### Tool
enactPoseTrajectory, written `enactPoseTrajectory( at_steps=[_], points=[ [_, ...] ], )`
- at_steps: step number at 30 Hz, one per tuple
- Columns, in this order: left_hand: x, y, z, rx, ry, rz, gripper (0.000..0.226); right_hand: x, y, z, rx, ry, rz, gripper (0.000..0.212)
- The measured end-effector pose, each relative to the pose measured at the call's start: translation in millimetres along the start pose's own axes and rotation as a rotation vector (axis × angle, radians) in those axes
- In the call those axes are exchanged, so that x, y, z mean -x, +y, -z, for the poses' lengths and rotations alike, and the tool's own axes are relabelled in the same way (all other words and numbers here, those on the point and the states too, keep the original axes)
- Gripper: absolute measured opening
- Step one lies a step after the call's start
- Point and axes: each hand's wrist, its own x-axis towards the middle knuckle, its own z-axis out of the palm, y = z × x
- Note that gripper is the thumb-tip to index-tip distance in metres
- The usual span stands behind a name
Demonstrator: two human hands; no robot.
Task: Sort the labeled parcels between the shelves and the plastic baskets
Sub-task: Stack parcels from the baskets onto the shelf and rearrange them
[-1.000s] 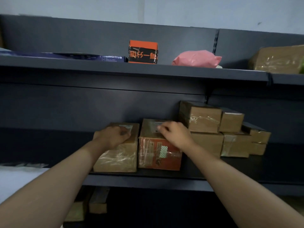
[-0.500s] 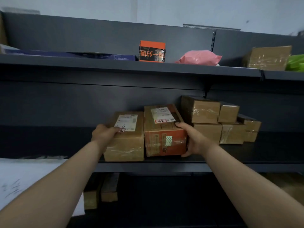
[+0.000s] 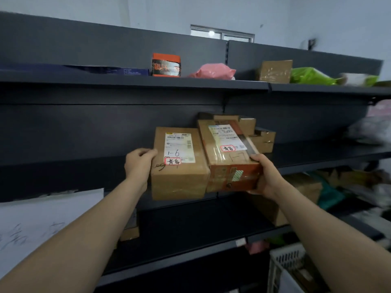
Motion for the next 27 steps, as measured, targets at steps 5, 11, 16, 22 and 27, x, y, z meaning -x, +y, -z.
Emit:
enactPoseTrajectory(
  at_steps=[5, 11, 16, 22, 27],
  points=[
    [46, 1, -61, 0.192, -0.405, -0.036, 0.039, 41, 6, 82, -0.101, 0.163, 0.05, 0.03],
    [124, 7, -182, 0.072, -0.876, 0.176, 0.041, 109, 12, 210, -0.218, 0.427, 0.043, 0.034],
    [228, -2, -289, 0.092, -1.06, 0.281, 0.022, 195, 19, 324, -0.238, 0.683, -0.009, 0.031],
    [350, -31, -399, 0.036, -1.16, 0.373, 0.028, 291, 45, 435, -0.226, 0.97, -0.094, 0.034],
    [439, -79, -475, -0.114, -1.277, 0.338, 0.05, 349, 89, 514, -0.156, 1.226, -0.17, 0.033]
  ],
)
